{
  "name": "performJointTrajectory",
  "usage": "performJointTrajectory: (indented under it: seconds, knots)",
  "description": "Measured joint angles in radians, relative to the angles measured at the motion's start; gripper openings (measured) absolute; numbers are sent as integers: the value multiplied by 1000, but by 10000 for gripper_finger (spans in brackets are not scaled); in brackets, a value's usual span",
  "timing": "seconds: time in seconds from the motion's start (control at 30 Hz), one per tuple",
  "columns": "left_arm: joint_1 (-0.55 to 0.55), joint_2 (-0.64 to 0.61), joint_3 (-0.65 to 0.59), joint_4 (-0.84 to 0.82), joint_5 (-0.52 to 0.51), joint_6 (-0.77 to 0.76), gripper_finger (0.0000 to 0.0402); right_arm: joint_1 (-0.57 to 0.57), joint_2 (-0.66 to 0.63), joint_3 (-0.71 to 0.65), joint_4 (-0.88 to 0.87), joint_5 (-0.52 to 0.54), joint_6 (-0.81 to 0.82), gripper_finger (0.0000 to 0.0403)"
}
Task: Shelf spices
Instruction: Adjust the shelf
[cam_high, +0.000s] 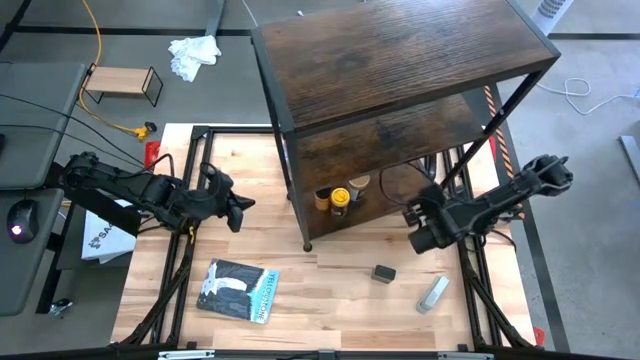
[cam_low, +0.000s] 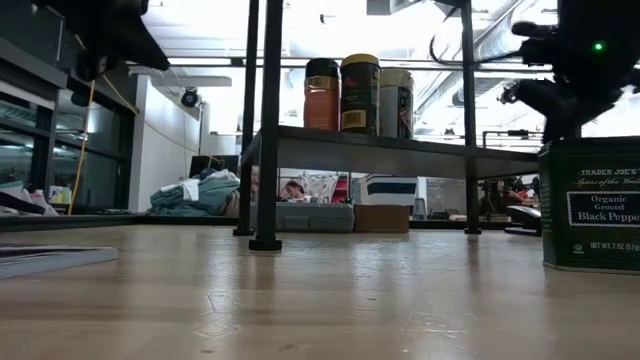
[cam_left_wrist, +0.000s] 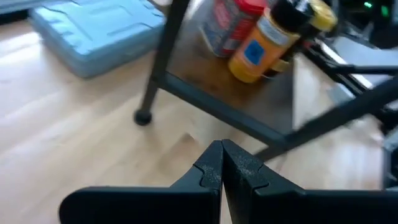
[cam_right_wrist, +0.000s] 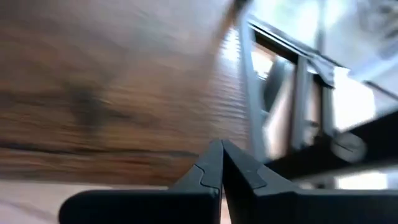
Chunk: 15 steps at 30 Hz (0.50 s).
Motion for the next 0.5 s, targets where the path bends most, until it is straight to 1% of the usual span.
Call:
performJointTrajectory:
  seconds: [0.1, 0.13, 0.27, 0.33, 0.4, 0.43, 0.5]
  knots:
    - [-5, 9, 0, 51, 41, -18, 1, -25, -30, 0, 107, 5, -124, 0]
    - [-10, 19, 0, 87, 71, -19, 1, -31, -40, 0, 130, 1, -154, 0]
    - [-65, 99, 1, 262, 252, 12, 1, -35, -89, 0, 158, 7, -188, 0]
    - [-108, 164, 23, 296, 306, 4, 1, -36, -120, 13, 146, -11, -189, 0]
    - [-151, 236, 66, 294, 310, 3, 1, -47, -154, 33, 136, -27, -189, 0]
    - [-172, 276, 95, 292, 291, 3, 0, -53, -169, 43, 134, -28, -189, 0]
    - [-203, 355, 155, 294, 209, 1, 0, -70, -194, 67, 136, -25, -189, 0]
